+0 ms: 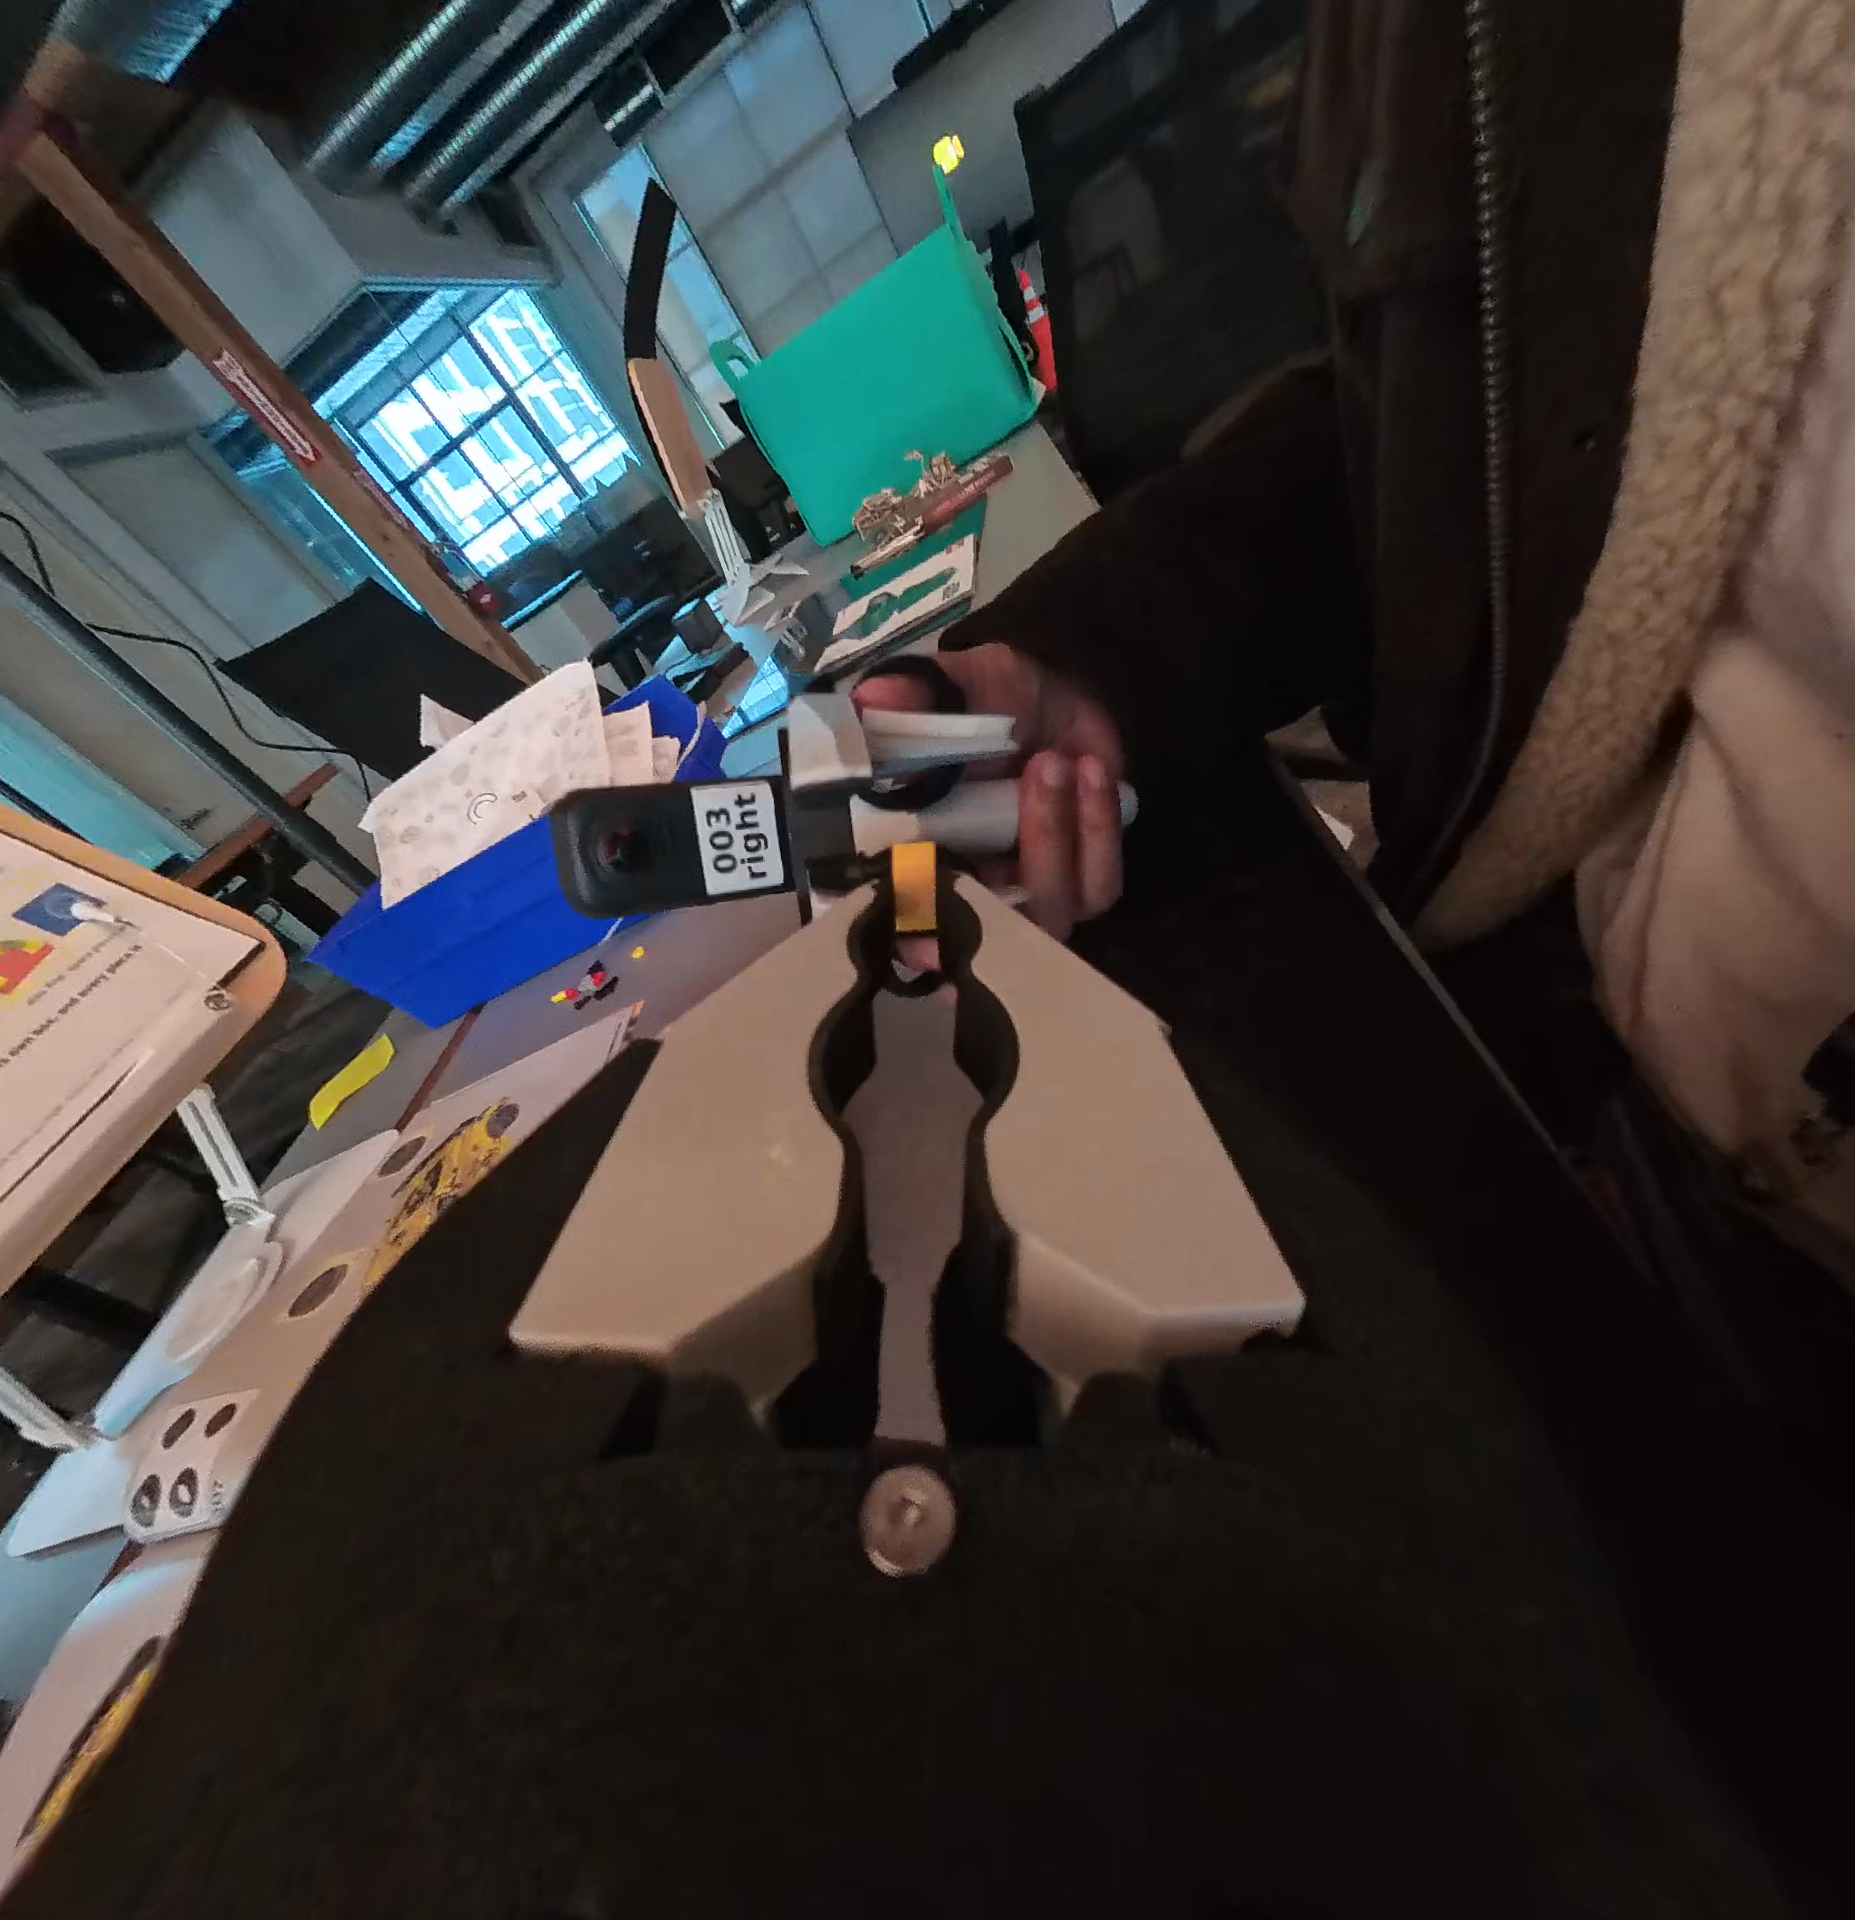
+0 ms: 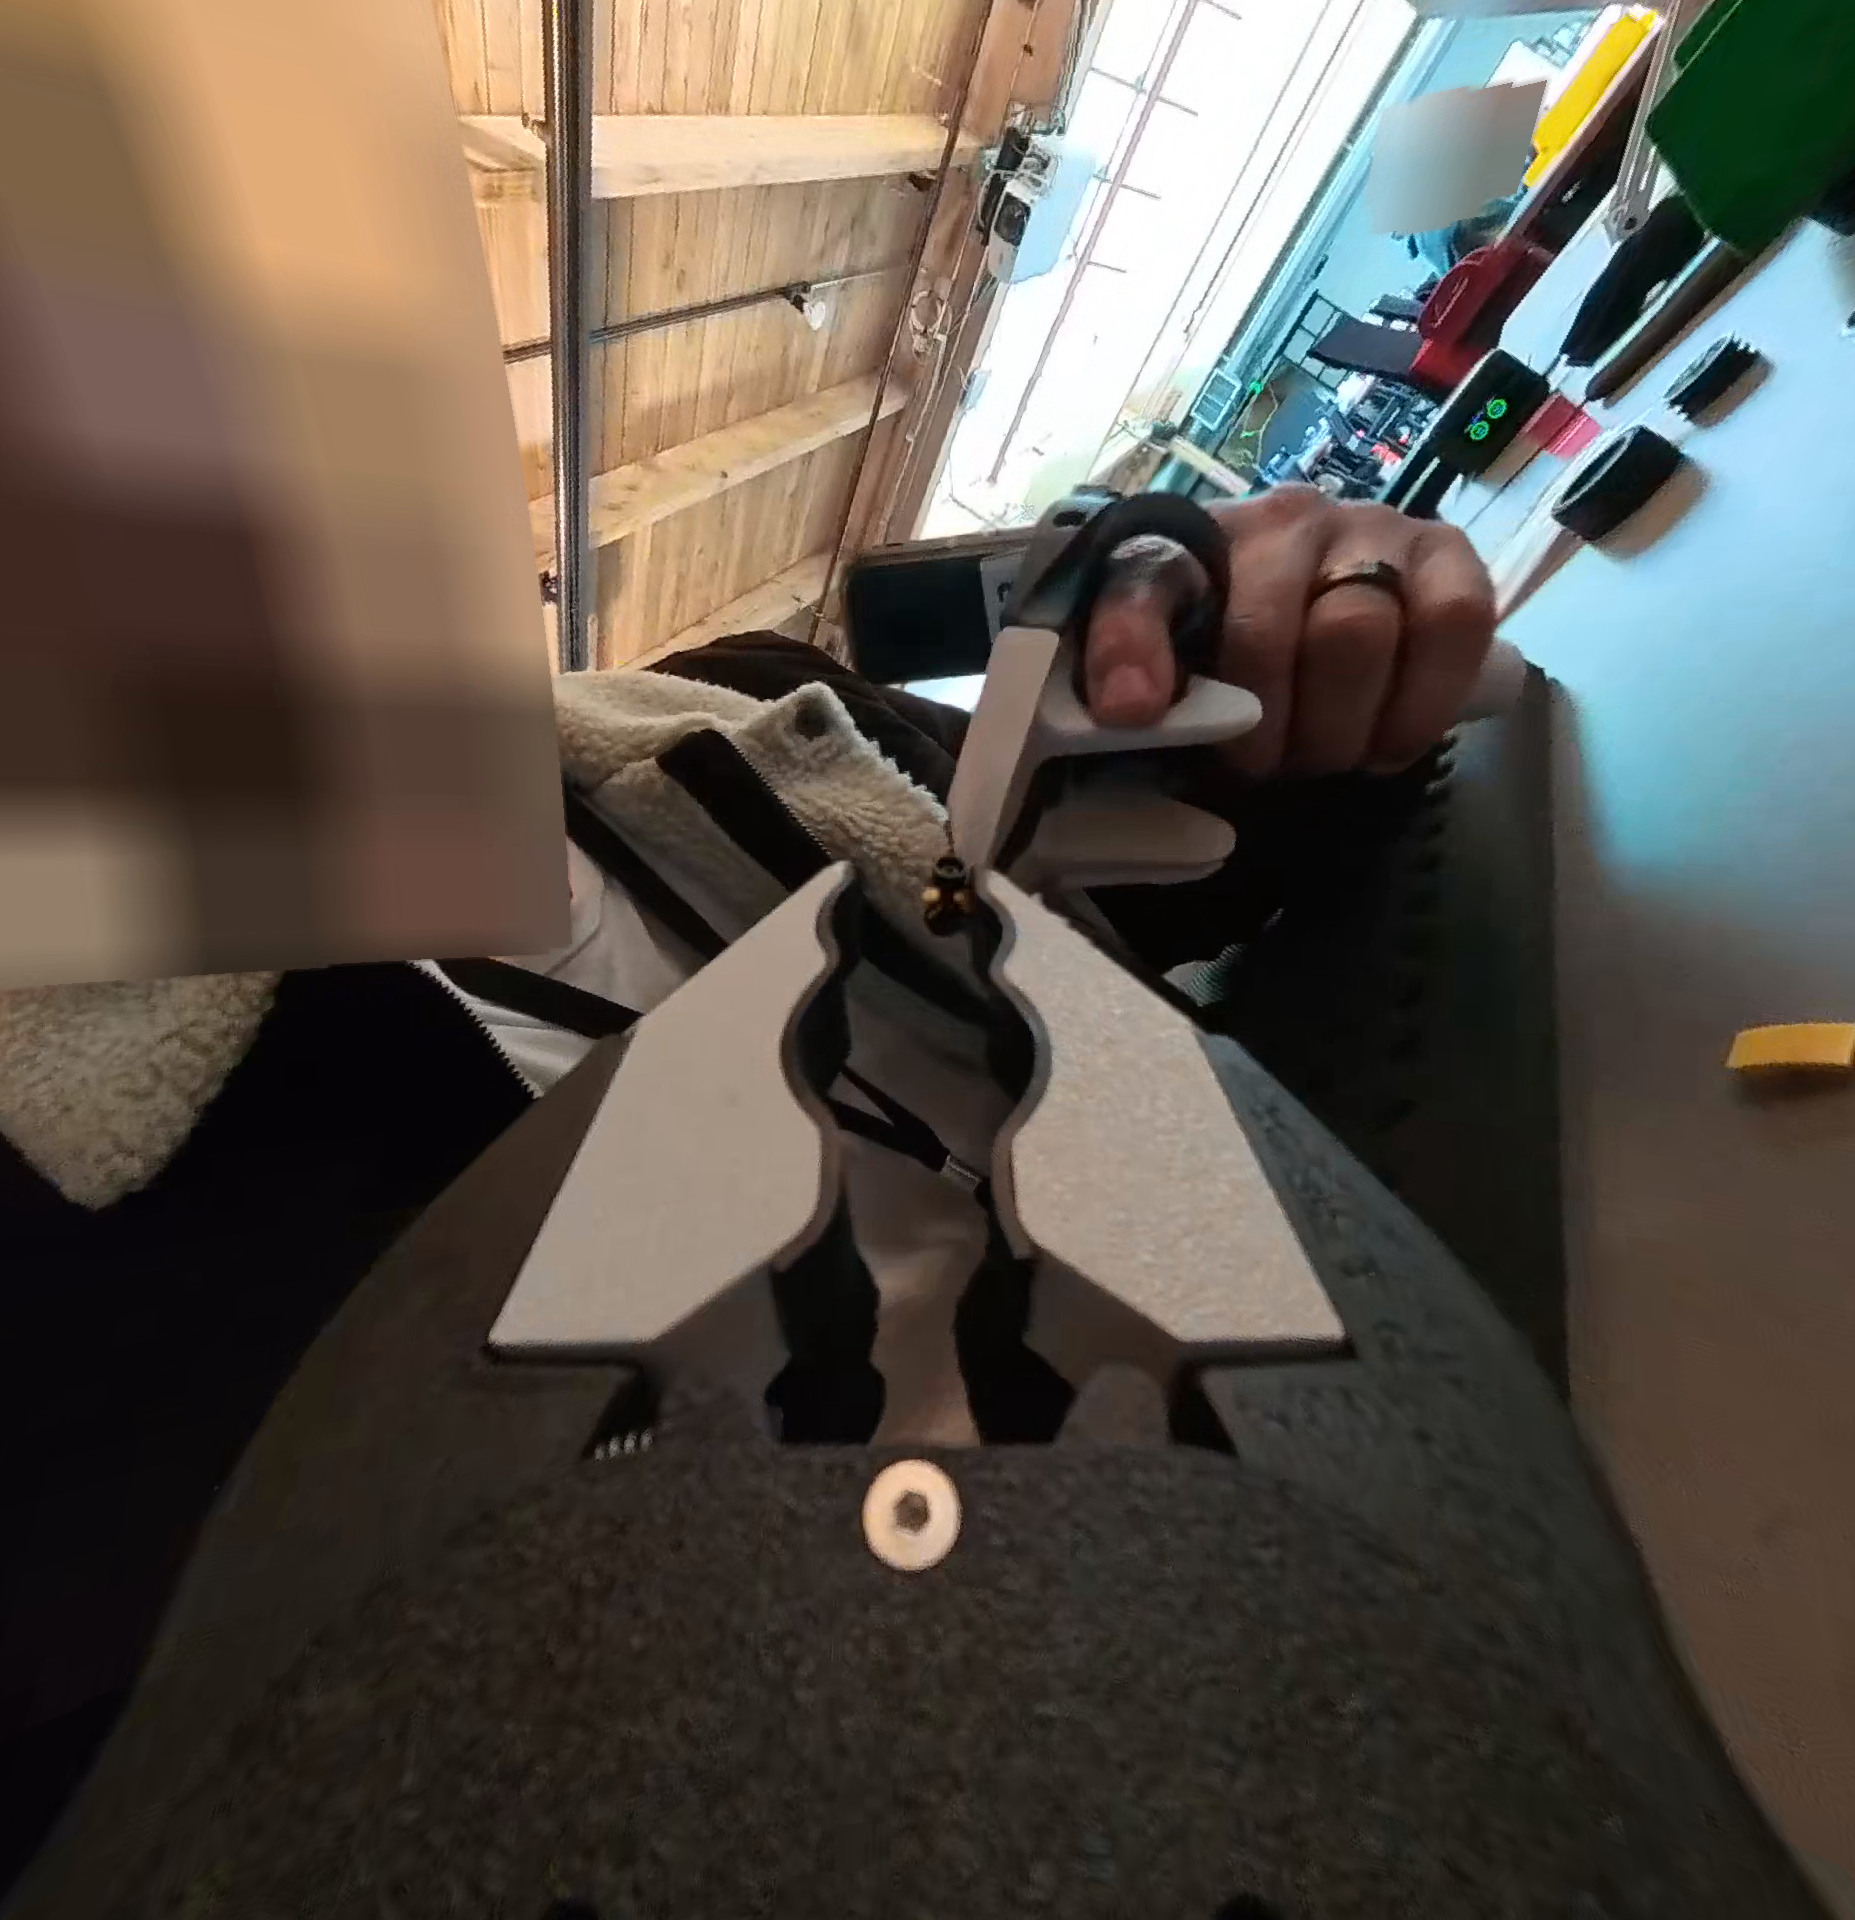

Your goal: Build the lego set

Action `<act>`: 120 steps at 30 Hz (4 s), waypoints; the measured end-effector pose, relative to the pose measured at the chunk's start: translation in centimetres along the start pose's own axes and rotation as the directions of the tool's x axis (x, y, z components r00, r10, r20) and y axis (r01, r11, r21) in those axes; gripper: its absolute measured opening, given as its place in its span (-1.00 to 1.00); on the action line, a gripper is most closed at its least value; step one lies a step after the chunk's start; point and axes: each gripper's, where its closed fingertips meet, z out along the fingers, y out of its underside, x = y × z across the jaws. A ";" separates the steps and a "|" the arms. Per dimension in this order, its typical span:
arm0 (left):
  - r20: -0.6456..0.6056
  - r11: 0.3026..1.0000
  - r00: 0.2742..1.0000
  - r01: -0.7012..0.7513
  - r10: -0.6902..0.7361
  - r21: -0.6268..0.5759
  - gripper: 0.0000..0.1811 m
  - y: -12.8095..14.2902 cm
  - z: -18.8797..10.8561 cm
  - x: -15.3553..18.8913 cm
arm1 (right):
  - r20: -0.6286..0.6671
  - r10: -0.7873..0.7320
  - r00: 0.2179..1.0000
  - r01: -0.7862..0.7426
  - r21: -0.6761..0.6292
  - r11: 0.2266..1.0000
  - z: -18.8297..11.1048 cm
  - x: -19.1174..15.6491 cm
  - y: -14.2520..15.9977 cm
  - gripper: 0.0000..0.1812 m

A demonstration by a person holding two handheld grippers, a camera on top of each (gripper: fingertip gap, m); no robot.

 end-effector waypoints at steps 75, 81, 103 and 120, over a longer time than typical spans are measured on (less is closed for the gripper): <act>-0.112 0.247 0.324 0.866 -0.940 0.434 -0.93 2.2 -2.9 -6.5 | -0.475 -0.289 0.831 0.438 0.241 0.866 1.9 3.9 -7.2 -0.94; -0.086 0.320 0.383 0.858 -0.920 0.403 -0.95 1.9 -3.0 -6.0 | -0.494 -0.296 0.818 0.389 0.095 0.916 2.8 4.3 -6.6 -0.93; -0.050 0.404 0.463 0.817 -0.885 0.411 -0.93 1.1 -3.3 -6.0 | -0.401 -0.276 0.873 0.329 0.068 0.942 2.7 2.7 -6.6 -0.90; 0.198 0.645 0.615 0.743 -0.763 0.180 -0.93 3.8 -2.1 -4.7 | -0.607 -0.356 0.711 0.337 -0.149 0.929 -1.4 3.0 -5.1 -0.93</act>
